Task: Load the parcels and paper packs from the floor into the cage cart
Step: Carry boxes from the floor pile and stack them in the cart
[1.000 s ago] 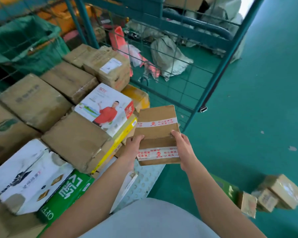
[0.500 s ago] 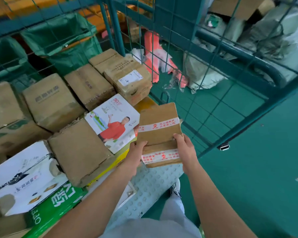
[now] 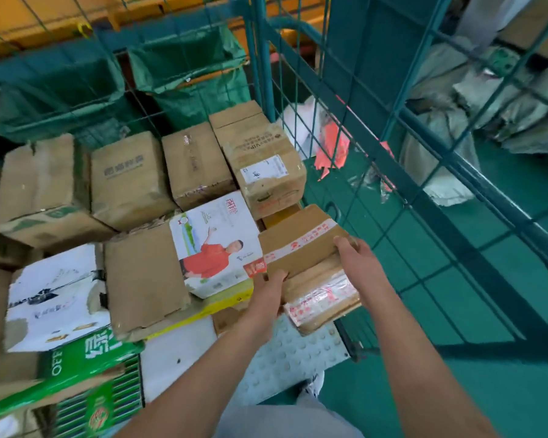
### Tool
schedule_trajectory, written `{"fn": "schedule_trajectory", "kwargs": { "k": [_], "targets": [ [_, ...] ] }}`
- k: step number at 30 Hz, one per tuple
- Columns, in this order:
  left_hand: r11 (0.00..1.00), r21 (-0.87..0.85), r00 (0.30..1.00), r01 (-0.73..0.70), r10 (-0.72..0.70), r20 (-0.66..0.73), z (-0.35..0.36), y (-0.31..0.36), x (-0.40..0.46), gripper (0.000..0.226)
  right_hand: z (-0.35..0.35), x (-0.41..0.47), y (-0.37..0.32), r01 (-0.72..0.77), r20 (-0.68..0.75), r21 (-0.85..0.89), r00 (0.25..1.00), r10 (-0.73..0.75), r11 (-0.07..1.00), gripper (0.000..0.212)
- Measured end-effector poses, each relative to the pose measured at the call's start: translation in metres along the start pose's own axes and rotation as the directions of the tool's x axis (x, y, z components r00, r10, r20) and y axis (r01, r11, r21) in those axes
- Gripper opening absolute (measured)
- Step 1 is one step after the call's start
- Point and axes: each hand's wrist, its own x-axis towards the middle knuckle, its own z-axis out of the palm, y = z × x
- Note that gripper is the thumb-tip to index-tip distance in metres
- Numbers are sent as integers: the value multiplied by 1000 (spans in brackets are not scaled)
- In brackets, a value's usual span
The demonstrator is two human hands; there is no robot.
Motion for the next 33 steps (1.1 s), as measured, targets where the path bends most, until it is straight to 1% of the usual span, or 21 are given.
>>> {"fn": "schedule_trajectory", "kwargs": {
  "k": [2,4,7,8,11,13,15,18,19,20,23,25,28,31,33],
  "targets": [
    [998,-55,1000,-21,20,-18,0,11,2,43,-2,2,-13,20,35,-78,999,-17,997,41],
    [994,-107,999,-36,32,-42,-2,21,2,41,-2,4,-27,50,58,-171,998,-40,984,59],
    [989,-142,998,-34,27,-53,-5,32,1,49,-2,6,-43,86,49,-284,996,-75,955,73],
    [988,-147,998,-37,30,-55,-5,35,0,51,-2,5,-47,92,47,-305,996,-81,948,75],
    [986,-157,997,-54,45,-63,-8,43,-2,46,-6,-2,-55,111,68,-325,993,-94,939,78],
    [982,-167,993,-85,70,-90,-14,49,-3,45,-5,-7,-61,167,95,-370,985,-142,914,76],
    [974,-189,988,-124,104,-112,-21,55,-7,38,-1,-12,-72,223,108,-410,975,-196,884,76],
    [959,-210,976,-189,160,-146,-38,64,-13,21,12,-14,-91,313,130,-421,950,-285,851,83],
    [951,-224,970,-214,180,-165,-44,66,-16,19,19,-15,-98,343,148,-416,939,-309,842,87],
    [946,-226,965,-231,192,-180,-52,67,-18,21,25,-16,-103,362,163,-407,932,-323,839,90],
    [933,-267,955,-240,178,-236,-75,67,-24,42,47,-22,-113,412,216,-377,910,-353,830,90],
    [921,-295,941,-256,168,-293,-92,60,-28,43,67,-29,-118,436,262,-376,896,-357,818,90],
    [910,-327,930,-254,137,-341,-121,46,-37,46,99,-39,-124,464,342,-357,872,-349,810,90],
    [876,-390,904,-284,109,-413,-160,30,-44,41,142,-58,-133,502,421,-328,836,-352,800,85],
    [857,-416,889,-304,98,-448,-183,23,-48,39,166,-70,-135,512,451,-325,823,-346,795,86]
  ]
}}
